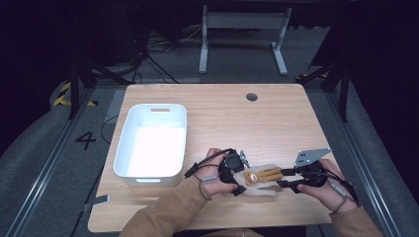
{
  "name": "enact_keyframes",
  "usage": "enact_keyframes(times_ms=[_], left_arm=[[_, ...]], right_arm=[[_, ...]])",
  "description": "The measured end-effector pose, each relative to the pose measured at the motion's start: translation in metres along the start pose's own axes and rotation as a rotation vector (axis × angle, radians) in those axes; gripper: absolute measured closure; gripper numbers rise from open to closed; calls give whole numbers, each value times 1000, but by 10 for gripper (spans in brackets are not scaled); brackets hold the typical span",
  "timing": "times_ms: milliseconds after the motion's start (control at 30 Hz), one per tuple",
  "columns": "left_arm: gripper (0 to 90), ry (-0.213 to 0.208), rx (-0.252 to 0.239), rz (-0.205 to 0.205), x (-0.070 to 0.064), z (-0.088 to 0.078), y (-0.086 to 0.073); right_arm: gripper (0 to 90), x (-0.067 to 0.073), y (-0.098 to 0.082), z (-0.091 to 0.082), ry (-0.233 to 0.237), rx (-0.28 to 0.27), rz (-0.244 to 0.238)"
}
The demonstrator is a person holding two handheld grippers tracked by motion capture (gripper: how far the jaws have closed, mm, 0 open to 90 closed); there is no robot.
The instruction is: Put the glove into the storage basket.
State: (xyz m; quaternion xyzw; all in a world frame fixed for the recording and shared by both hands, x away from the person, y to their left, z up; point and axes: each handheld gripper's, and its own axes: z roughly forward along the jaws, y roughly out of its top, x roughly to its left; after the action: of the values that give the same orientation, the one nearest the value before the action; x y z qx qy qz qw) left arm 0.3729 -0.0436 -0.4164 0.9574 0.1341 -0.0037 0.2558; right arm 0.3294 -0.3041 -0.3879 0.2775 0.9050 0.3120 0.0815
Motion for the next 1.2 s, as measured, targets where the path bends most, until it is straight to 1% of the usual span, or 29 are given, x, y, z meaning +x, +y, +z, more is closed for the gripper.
enact_keyframes(times_ms=[133, 200, 333, 433, 500, 567, 600, 700, 1000, 1067, 1100, 1200], left_arm=[[186, 13, 2, 17, -1, 7, 1], [177, 6, 19, 34, -3, 11, 1], [167, 17, 29, 61, -5, 17, 3], [157, 32, 50, 66, -8, 22, 4], [155, 44, 64, 77, -8, 25, 5], [154, 48, 51, 65, -9, 28, 4], [153, 52, 48, 74, -8, 29, 4], [150, 43, 53, 62, -7, 33, 4], [137, 42, 58, 70, -6, 39, 2], [127, 41, 42, 80, -6, 40, 2], [115, 35, 24, 89, -5, 41, 0], [112, 32, 9, 90, -5, 41, -1]], right_arm=[[546, 0, 0, 0, 0, -2, 3], [541, 0, 0, 1, 0, -2, 4], [536, 1, 0, 2, 1, -2, 4], [534, 1, 0, 2, 4, 1, 9], [531, 1, 0, 3, 5, 1, 9], [530, 1, 0, 3, 7, -1, 6], [529, 1, 0, 3, 8, 1, 7], [526, 1, -1, 3, 8, 0, 9], [524, 1, -1, 4, 6, 1, 7], [524, 1, -1, 4, 5, 0, 7], [523, 1, -1, 4, 4, 0, 10], [523, 1, -1, 4, 2, 0, 12]])
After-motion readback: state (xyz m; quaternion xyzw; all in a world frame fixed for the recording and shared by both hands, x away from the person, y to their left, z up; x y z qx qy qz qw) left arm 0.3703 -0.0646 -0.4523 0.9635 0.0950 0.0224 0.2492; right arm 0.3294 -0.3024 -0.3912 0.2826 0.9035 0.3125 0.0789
